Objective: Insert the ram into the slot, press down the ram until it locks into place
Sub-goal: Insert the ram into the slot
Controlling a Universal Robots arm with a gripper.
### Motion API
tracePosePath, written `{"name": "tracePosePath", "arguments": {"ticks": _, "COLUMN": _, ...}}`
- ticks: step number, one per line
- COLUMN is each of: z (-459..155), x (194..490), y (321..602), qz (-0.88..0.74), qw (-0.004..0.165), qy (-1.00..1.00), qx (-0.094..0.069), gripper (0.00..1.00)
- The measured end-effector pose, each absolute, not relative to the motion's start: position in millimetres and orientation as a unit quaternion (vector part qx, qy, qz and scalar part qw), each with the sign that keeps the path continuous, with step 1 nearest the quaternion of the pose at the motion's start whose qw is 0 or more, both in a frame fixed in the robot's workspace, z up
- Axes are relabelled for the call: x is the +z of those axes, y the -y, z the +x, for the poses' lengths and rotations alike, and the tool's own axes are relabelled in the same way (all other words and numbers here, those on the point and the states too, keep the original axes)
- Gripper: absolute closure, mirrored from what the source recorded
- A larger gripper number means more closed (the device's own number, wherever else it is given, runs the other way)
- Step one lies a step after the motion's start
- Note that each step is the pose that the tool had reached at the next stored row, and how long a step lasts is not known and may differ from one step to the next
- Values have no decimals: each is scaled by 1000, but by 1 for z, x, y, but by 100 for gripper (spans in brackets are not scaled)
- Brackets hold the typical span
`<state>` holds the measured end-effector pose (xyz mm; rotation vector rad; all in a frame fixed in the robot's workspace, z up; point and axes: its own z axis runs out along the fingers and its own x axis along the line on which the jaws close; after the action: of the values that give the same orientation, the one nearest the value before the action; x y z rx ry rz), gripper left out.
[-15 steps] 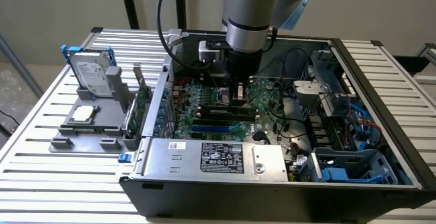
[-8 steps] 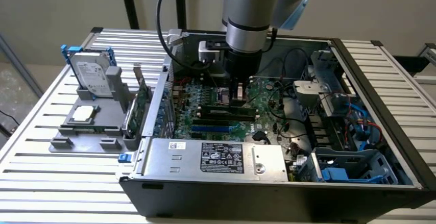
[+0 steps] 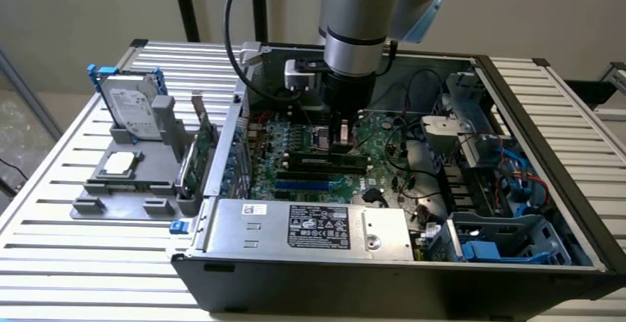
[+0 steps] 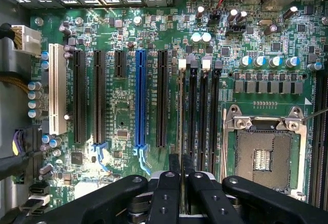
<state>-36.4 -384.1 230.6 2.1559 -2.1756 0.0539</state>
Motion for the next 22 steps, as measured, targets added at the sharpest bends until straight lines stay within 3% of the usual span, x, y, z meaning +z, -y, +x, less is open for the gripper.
{"name": "tracePosePath", "arguments": {"ticks": 22, "z": -41, "x": 230, "y": 384, "qz": 699, "qw": 33, "qy": 714, "qx": 22, "gripper": 87}}
